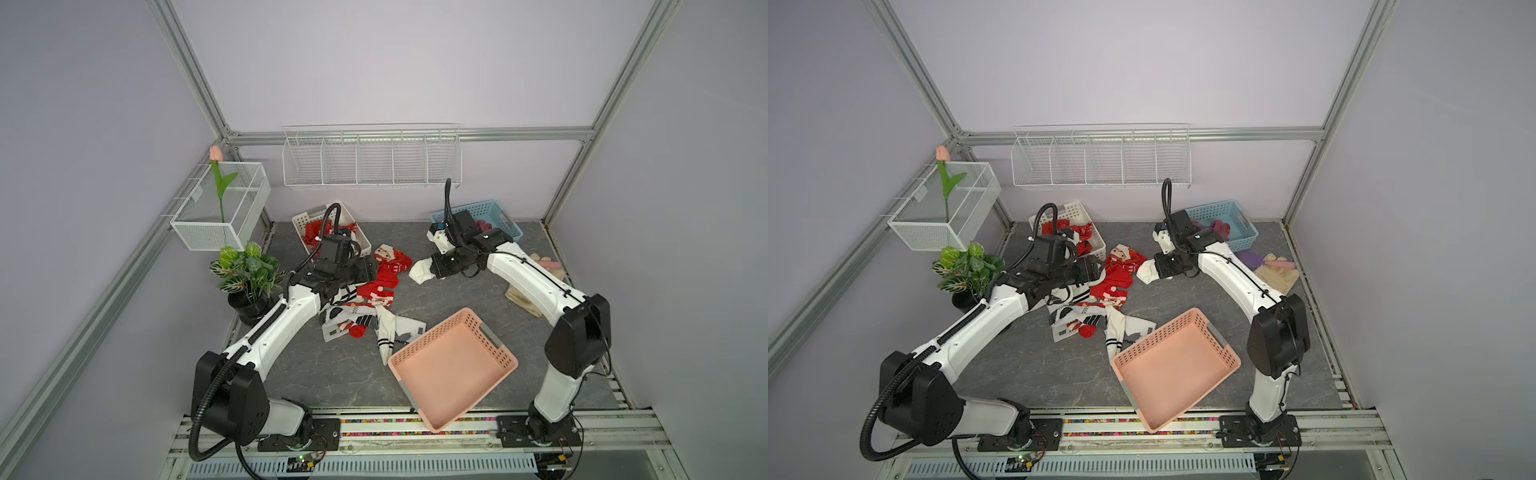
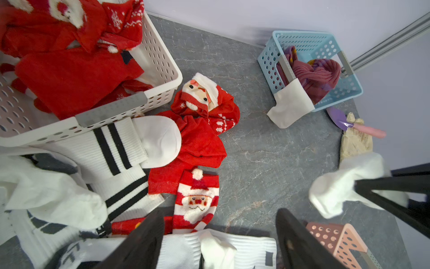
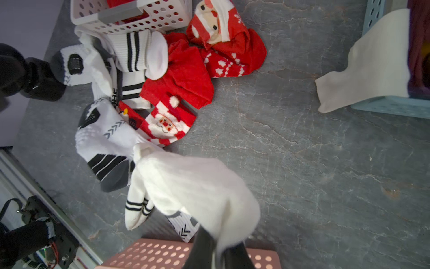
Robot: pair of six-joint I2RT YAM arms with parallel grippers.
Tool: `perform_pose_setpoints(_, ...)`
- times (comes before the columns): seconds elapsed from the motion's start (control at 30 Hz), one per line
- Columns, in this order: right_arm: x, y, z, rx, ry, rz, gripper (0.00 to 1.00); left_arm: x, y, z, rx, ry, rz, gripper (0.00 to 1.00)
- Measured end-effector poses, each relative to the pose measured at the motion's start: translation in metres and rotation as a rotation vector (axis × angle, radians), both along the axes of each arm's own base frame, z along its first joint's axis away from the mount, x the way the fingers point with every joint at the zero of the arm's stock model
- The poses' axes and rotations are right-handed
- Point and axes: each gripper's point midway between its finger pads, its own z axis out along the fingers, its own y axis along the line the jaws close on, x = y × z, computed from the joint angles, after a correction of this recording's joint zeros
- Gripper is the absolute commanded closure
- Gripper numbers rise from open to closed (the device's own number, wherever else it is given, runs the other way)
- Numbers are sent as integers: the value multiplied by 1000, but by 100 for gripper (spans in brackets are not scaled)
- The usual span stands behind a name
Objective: Sort the socks into the basket by color
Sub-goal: Pick up the sock from the center of the board, then place the sock in the bin.
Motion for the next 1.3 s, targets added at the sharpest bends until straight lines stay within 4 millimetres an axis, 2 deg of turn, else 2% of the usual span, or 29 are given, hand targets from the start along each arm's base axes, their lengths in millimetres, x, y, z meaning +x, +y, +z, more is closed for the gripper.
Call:
perform_pose_setpoints(0.13, -30, -5, 12, 24, 4, 25, 93, -11, -6, -11, 9, 28, -22, 28)
perform_pose_setpoints(0.27, -64, -7, 9, 24, 35, 61, 93, -21, -10, -20, 16, 53, -34, 28)
perform_pose_setpoints(0.37, -89, -9, 0, 15, 69, 80, 93, -27, -15, -25, 24, 66, -46, 28)
perform_pose_setpoints(0.6, -140, -24, -36, -29, 170, 86, 93, -42, -24, -40, 40, 107, -77, 28)
perform_pose_setpoints(0.77, -162, -30, -62, -63, 236, 75, 85, -52, -29, -49, 49, 139, -92, 28)
perform_pose_setpoints(0.9, -168, -35, -80, -77, 270, 41, 67, -56, -33, -56, 57, 160, -102, 28)
perform_pose_setpoints(1.0, -169, -37, -86, -83, 273, 27, 34, -59, -36, -64, 70, 185, -110, 27)
perform_pose_setpoints(1.1, -166, -36, -87, -82, 264, 16, 16, -63, -39, -74, 84, 211, -118, 27)
perform_pose_setpoints(1.17, -165, -36, -87, -80, 257, 11, 10, -64, -40, -79, 96, 226, -120, 27)
perform_pose_setpoints(1.3, -162, -37, -86, -85, 245, 4, 5, -67, -42, -91, 122, 255, -124, 27)
